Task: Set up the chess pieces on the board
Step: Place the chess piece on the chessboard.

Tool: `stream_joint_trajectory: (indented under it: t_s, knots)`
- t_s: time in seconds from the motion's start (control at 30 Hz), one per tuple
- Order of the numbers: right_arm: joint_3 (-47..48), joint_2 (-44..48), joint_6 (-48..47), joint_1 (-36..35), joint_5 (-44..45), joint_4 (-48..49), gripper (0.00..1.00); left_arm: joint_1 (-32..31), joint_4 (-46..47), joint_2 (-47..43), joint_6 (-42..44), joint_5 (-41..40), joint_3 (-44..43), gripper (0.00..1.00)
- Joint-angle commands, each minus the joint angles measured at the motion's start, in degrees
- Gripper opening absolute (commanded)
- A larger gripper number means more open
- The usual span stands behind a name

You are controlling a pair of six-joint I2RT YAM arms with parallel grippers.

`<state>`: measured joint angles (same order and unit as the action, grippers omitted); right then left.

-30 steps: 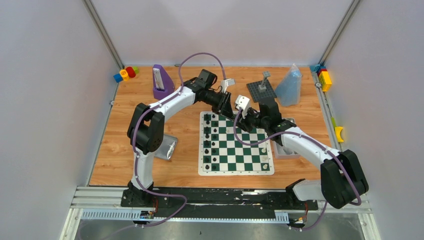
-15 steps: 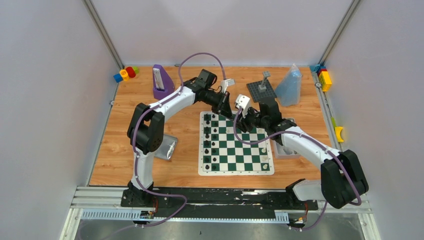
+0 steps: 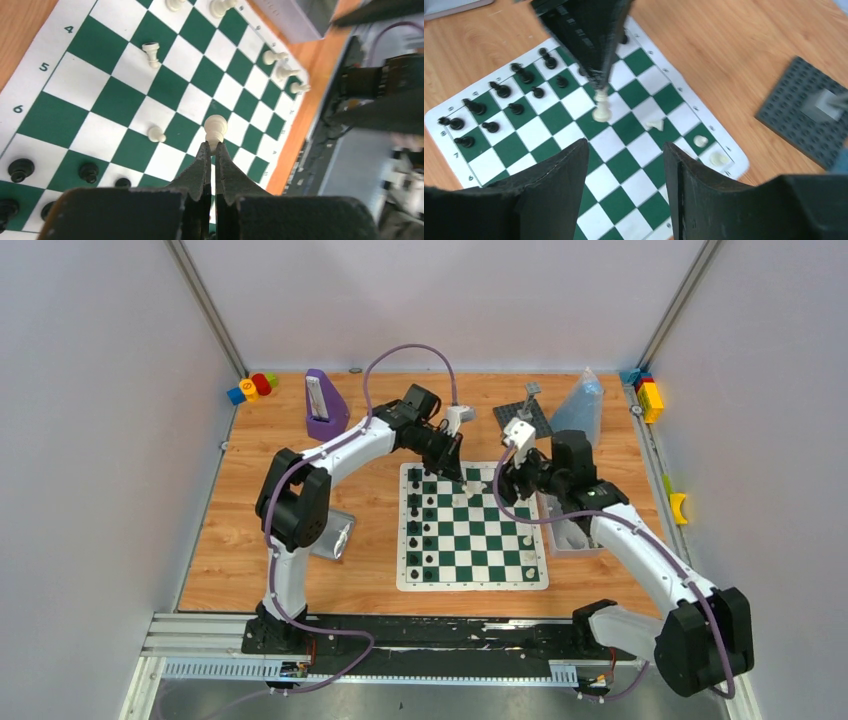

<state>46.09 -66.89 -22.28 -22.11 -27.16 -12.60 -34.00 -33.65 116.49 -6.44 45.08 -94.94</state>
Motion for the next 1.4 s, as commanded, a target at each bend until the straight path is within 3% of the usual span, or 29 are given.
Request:
stream_joint_trajectory:
  t_s: [0.0,0.2,0.43,1.03,1.17,1.37]
  knots:
    - [2.8,3.6,4.4,6.6,1.6,-2.5,0.57,-4.7,0.0,-4.8,9.6,-11.7,1.5,0.00]
    - [3.9,5.1,8.3,17.4,1.8,-5.2,0.56,-12.0,1.6,-4.0,13.9,-22.2,1.6,0.00]
    - [4.3,4.4,9.8,26.9,-1.1,-6.6,0.56,-18.8,-2.3,1.2,17.9,-31.8,-4.9,0.00]
    - [3.9,2.8,8.9,29.5,-3.6,-7.1,0.56,-23.5,-8.7,11.1,19.3,-35.6,-14.4,0.06]
    - [4.0,2.4,8.8,29.5,-4.0,-7.3,0.56,-23.7,-8.9,10.4,19.2,-36.1,-14.2,0.18]
    - [5.0,0.7,8.0,29.5,-5.6,-9.2,0.56,-23.6,-8.0,6.7,19.2,-38.2,-12.7,0.51]
